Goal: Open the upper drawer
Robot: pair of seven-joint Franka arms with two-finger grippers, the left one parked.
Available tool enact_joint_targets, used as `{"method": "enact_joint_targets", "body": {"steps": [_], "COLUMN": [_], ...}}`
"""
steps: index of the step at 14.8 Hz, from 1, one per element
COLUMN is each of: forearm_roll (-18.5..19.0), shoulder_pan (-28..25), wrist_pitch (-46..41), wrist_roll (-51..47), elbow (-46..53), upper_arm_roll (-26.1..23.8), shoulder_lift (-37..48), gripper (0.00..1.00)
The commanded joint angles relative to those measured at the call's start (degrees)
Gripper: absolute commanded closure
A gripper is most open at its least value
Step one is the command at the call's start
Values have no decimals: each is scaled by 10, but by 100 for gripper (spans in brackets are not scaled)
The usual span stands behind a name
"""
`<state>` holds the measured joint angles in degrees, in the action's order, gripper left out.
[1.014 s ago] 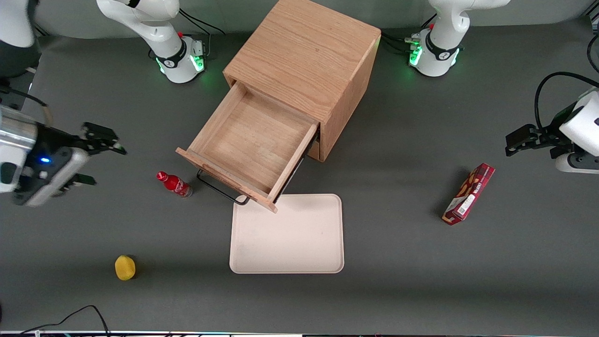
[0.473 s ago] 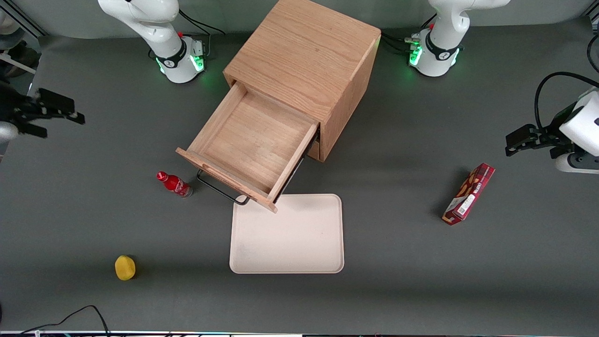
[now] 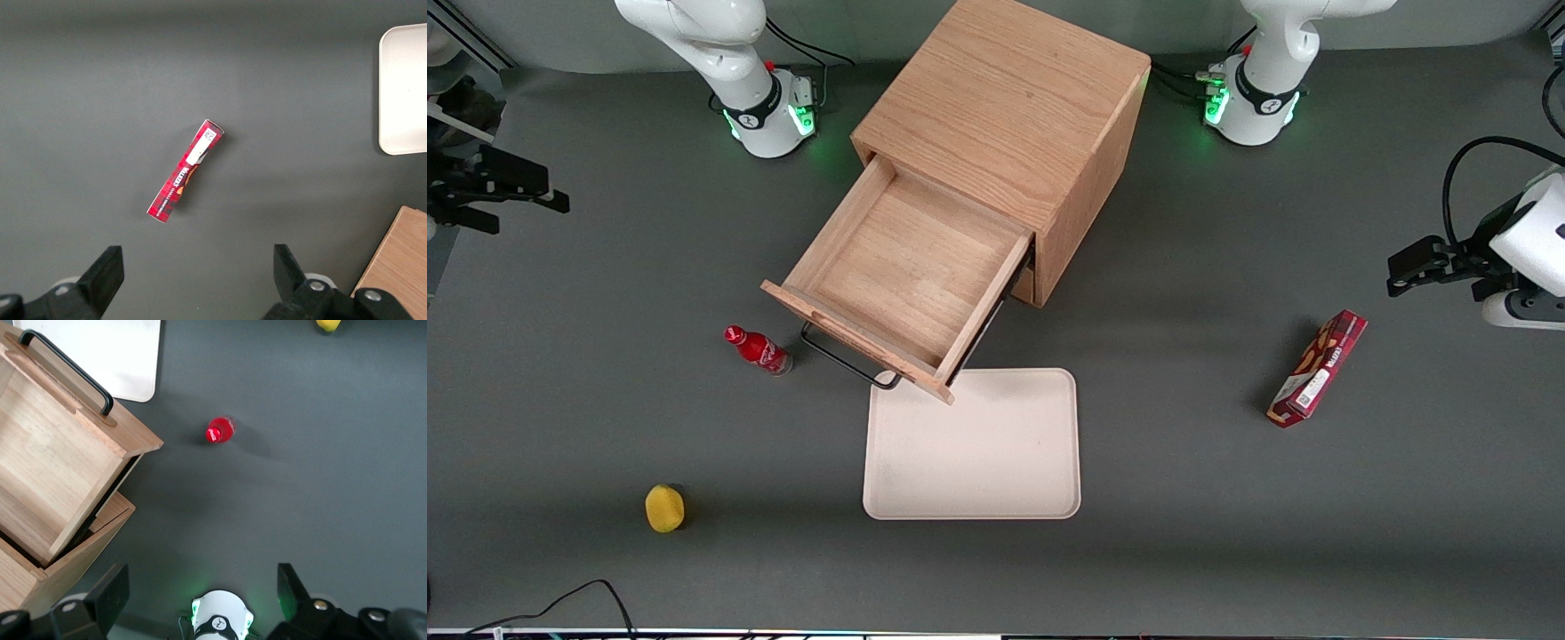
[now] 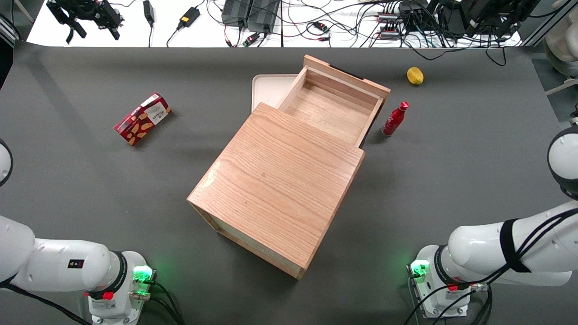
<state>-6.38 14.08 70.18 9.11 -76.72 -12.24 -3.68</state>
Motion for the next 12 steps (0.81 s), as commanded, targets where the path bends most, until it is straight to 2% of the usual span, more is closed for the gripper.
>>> {"method": "enact_joint_targets", "body": {"steps": [1, 3, 6, 12], "forearm_roll": [15, 29, 25, 24], "shoulder_pan": [-10, -59, -211, -240], "wrist_pitch": [24, 26, 28, 35], "wrist_roll": [-50, -77, -100, -103], "elbow": [-55, -63, -64, -63], "upper_arm_roll": [2, 19, 157, 181], "shoulder_lift": [46, 45, 37, 31], "gripper": [2, 1, 0, 0]}}
